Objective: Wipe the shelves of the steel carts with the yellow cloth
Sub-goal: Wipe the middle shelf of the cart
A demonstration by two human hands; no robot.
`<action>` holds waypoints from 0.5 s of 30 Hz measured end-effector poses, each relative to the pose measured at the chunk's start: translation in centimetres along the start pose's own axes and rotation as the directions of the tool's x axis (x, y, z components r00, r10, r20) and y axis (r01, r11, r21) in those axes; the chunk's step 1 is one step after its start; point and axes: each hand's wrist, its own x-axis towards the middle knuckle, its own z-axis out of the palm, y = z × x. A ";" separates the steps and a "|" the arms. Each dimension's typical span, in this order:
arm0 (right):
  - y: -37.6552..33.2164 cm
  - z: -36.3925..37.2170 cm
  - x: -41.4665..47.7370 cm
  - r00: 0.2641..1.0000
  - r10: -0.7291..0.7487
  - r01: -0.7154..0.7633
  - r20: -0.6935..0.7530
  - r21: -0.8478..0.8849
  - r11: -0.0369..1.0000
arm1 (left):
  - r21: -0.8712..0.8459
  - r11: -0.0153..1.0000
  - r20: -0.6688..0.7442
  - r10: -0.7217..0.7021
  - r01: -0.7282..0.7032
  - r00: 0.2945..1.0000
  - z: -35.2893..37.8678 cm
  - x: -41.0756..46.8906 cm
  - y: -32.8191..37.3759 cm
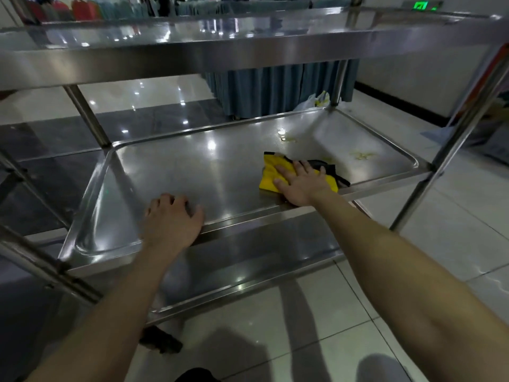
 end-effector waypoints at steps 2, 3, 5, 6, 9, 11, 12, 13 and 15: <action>0.0 -0.2 0.2 1.000 -0.015 0.014 0.018 0.018 1.000 | -0.056 0.998 -0.031 0.030 -0.031 0.999 -0.1 0.1 4.1; 0.0 -0.3 0.3 0.999 -0.028 0.027 0.032 0.030 0.999 | -0.103 0.993 -0.054 0.057 -0.062 0.997 0.1 0.3 6.6; 0.3 -0.7 0.3 0.997 -0.056 0.052 0.062 0.060 0.997 | -0.165 0.980 -0.057 0.102 -0.110 0.993 0.8 0.8 11.8; 0.5 -0.9 0.3 0.995 -0.077 0.072 0.070 0.070 0.995 | -0.184 0.976 -0.049 0.109 -0.116 0.993 1.1 1.1 14.1; 1.9 -1.0 0.5 0.983 -0.168 0.160 0.075 0.095 0.983 | -0.197 0.979 -0.042 0.054 -0.062 0.998 2.3 1.7 18.4; 3.9 -0.9 1.0 0.972 -0.228 0.220 0.064 0.110 0.969 | -0.127 0.991 -0.054 0.020 -0.027 0.998 3.5 1.8 19.2; 5.3 -0.9 1.3 0.967 -0.250 0.242 0.055 0.120 0.963 | -0.077 0.997 -0.065 0.021 -0.026 0.998 4.1 1.7 19.3; 7.1 -1.0 1.7 0.965 -0.260 0.253 0.043 0.126 0.959 | -0.039 0.999 -0.074 0.022 -0.025 0.997 4.5 1.7 19.2; 12.2 -1.7 2.7 0.973 -0.230 0.225 0.023 0.125 0.966 | -0.012 1.000 -0.075 0.020 -0.021 0.997 4.8 1.8 19.0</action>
